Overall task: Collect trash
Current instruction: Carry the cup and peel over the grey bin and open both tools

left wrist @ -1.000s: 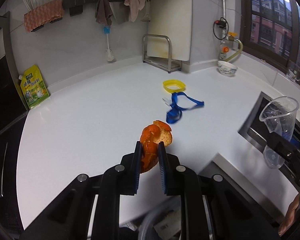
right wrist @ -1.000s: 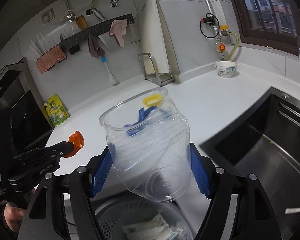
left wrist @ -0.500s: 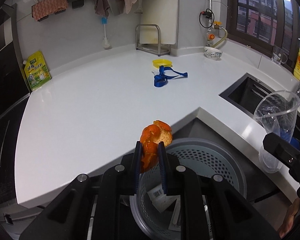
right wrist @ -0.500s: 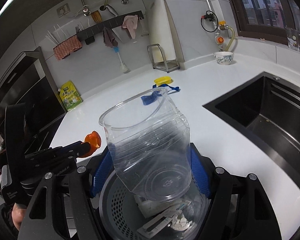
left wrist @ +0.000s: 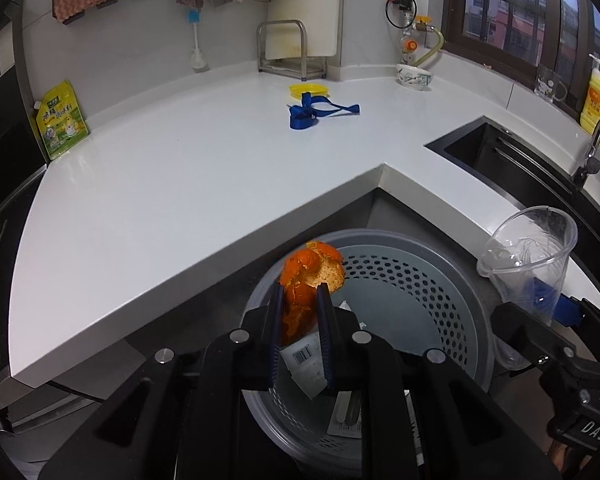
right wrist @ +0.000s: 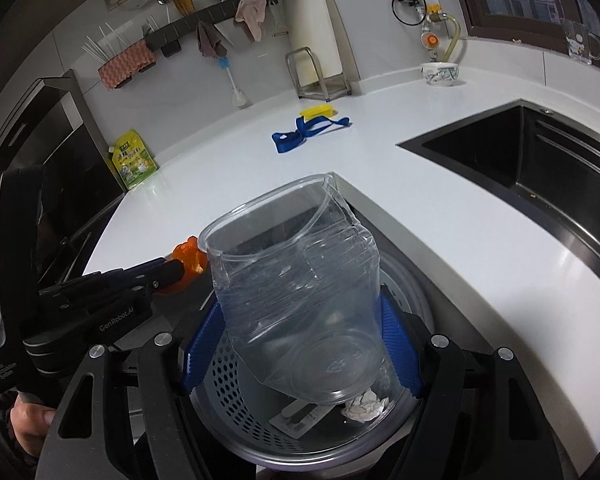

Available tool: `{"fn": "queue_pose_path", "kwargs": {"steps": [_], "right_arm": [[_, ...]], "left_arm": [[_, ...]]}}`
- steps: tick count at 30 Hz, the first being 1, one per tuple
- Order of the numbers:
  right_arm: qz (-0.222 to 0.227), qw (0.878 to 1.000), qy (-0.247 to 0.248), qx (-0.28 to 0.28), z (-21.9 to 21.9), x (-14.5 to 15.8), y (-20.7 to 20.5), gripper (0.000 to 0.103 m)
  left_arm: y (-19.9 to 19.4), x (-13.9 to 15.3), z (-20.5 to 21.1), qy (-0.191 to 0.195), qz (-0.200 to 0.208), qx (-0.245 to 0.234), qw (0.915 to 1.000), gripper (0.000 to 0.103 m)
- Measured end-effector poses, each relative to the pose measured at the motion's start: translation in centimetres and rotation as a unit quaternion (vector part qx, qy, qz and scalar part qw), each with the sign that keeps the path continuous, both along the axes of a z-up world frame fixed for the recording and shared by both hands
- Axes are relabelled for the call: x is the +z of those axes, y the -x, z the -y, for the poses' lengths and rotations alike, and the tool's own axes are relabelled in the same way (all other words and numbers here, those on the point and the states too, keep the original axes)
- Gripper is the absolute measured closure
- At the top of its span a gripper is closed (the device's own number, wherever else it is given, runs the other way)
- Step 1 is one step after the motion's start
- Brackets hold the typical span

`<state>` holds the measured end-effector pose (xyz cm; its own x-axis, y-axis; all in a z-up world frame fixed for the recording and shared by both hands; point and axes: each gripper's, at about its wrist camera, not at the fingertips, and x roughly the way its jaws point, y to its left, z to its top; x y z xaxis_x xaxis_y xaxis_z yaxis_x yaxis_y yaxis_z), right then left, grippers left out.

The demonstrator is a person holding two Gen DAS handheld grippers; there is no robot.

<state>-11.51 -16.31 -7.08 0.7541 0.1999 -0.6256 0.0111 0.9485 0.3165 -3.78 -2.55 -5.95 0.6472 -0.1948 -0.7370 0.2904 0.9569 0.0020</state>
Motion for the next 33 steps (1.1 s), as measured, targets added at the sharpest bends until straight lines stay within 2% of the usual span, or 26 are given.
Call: {"fn": "queue_pose_path", "kwargs": {"steps": [7, 12, 18, 21, 23, 33], "right_arm": [[-0.025, 1.000, -0.014, 0.002, -0.4, -2.4, -1.1, 0.032], [-0.029, 0.999, -0.018, -0.001, 0.1, -3.2, -1.2, 0.032], [-0.034, 0.999, -0.021, -0.002, 0.6, -3.4, -1.4, 0.031], [-0.032, 0.999, -0.028, 0.003, 0.8, -3.1, -1.4, 0.028], [-0.034, 0.999, -0.030, -0.001, 1.0, -3.1, -1.4, 0.026], [-0.042, 0.999, -0.024, -0.019, 1.8, -3.0, -1.3, 0.025]], "left_arm": [[-0.5, -2.1, 0.8, -0.004, -0.028, -0.004, 0.9996, 0.086], [-0.6, -2.1, 0.8, -0.005, -0.028, -0.002, 0.9996, 0.086], [-0.7, -2.3, 0.8, -0.009, -0.032, 0.002, 0.9994, 0.078], [-0.7, -2.4, 0.7, -0.014, -0.031, 0.004, 0.9994, 0.064], [-0.6, -2.2, 0.5, -0.012, -0.026, 0.008, 0.9996, 0.033], [-0.6, -1.8, 0.0, -0.007, -0.021, 0.018, 0.9996, 0.032]]}}
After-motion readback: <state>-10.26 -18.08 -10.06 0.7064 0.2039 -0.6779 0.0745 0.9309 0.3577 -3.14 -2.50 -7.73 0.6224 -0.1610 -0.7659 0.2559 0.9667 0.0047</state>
